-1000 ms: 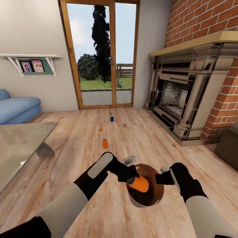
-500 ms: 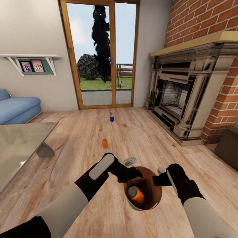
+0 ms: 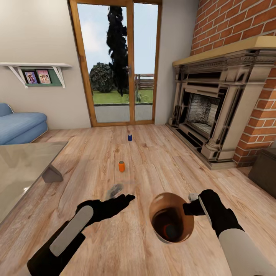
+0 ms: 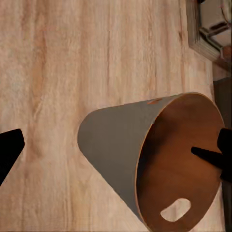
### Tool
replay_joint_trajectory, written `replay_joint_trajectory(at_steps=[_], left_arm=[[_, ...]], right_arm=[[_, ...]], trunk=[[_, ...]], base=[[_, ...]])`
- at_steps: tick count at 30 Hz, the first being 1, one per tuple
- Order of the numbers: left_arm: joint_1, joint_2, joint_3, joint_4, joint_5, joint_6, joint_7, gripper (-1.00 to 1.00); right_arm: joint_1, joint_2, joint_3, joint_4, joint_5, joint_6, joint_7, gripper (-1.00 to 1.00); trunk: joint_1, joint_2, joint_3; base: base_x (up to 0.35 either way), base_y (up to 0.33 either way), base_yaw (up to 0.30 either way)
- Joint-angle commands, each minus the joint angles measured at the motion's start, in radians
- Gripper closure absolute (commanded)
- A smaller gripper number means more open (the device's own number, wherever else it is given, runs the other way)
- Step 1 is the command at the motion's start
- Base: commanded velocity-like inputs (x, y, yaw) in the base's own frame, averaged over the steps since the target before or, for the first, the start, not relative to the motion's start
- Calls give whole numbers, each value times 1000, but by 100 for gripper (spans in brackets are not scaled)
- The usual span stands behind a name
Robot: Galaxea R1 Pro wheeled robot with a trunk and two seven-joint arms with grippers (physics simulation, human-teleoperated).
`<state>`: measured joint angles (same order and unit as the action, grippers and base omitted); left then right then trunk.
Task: Put the three can of soda from the living room inside the tash can in the kitchen.
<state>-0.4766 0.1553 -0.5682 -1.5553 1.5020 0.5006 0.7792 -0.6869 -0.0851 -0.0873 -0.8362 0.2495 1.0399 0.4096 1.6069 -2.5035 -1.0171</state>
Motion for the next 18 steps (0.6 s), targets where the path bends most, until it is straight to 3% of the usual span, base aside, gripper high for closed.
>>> replay_joint_trajectory(at_steps=[1, 2, 4, 5, 7, 12, 16, 18], left_arm=[[55, 17, 15, -19, -11, -23, 0, -100], [113, 31, 32, -27, -43, -42, 3, -100], [143, 35, 51, -12, -114, -56, 5, -100], [155, 32, 61, 24, -160, -66, 3, -100], [167, 12, 71, 121, -213, -87, 5, -100], [174, -11, 81, 239, -248, -107, 2, -100], [174, -12, 81, 266, -250, -121, 0, -100], [172, -14, 80, 289, -251, -118, -6, -100]], right_arm=[[0, -4, -1, 0, -44, 7, 8, 100], [0, -11, 0, 0, -42, 7, 7, 100], [0, -18, 0, 0, -40, 7, 6, 100], [0, -22, 1, 0, -39, 7, 4, 100], [0, -36, -1, -1, -39, 7, 4, 100], [-1, -68, -4, -2, -40, 7, 5, 100], [-2, -73, -4, -5, -41, 7, 6, 100], [-1, -73, 2, -7, -42, -30, 8, 100]], trunk=[[0, 0, 0], [0, 0, 0], [0, 0, 0], [0, 0, 0], [0, 0, 0], [0, 0, 0], [0, 0, 0], [0, 0, 0]], base=[[127, 79, 0], [211, 124, 0], [249, 143, 0], [273, 151, 0], [289, 155, 0], [314, 132, 0], [338, 52, 0], [344, 9, 0]])
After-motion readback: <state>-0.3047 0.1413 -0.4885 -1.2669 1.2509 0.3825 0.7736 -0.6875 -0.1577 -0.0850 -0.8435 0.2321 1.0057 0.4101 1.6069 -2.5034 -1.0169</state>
